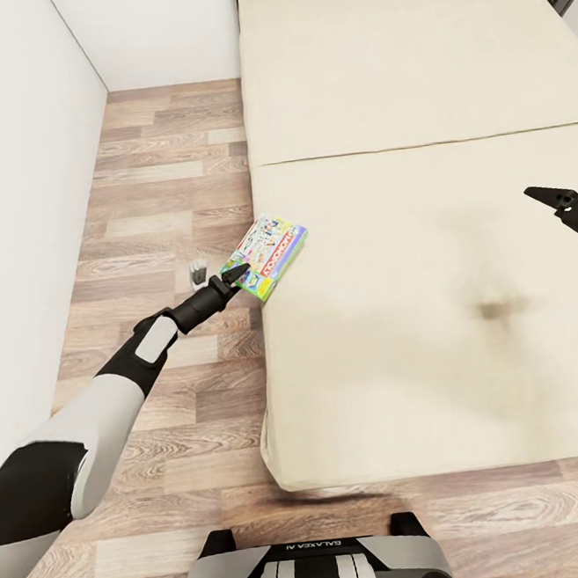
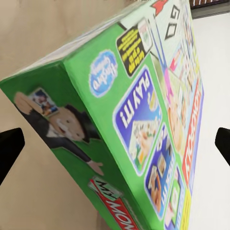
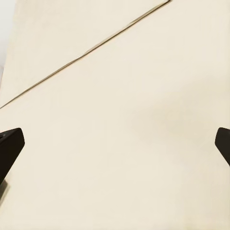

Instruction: Put all the toys in the child's room - the three board games (two on the bed and one on the table), the two jigsaw puzzles on the table, and the tennis ball on the table - inside the toy box on the table in the child's room.

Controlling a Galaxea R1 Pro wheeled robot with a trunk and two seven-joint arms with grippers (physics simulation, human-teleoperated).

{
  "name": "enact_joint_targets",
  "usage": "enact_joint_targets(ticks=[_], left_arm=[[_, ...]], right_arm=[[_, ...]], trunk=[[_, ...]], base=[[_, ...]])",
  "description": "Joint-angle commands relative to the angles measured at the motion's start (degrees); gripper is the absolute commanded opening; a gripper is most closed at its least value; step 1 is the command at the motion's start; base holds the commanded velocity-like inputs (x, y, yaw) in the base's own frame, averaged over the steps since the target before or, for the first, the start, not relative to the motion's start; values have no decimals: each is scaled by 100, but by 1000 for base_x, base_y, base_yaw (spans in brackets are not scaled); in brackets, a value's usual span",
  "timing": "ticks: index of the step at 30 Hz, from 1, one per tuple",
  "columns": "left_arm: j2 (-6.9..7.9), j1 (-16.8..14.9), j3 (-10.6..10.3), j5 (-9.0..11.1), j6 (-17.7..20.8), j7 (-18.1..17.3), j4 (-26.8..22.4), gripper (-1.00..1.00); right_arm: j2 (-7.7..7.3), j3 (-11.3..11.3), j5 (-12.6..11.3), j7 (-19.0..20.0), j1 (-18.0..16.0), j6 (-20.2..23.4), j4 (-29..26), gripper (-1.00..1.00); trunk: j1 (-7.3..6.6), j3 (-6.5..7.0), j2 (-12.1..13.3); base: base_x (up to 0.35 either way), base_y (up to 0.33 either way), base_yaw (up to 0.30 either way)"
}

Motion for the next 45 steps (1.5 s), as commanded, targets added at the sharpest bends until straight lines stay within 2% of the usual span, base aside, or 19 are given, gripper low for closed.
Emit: enact_joint_targets(ticks=[1, 45], left_arm=[[5, -10, -26, 58, 43, 4, 1, 100], [2, -121, -38, 52, 40, 49, 28, 100]], right_arm=[[0, -8, 55, 60, -5, 28, -1, 100], [-27, -24, 55, 79, 38, 28, -1, 100]], trunk=[[0, -2, -1], [0, -2, -1]], base=[[0, 0, 0], [0, 0, 0]])
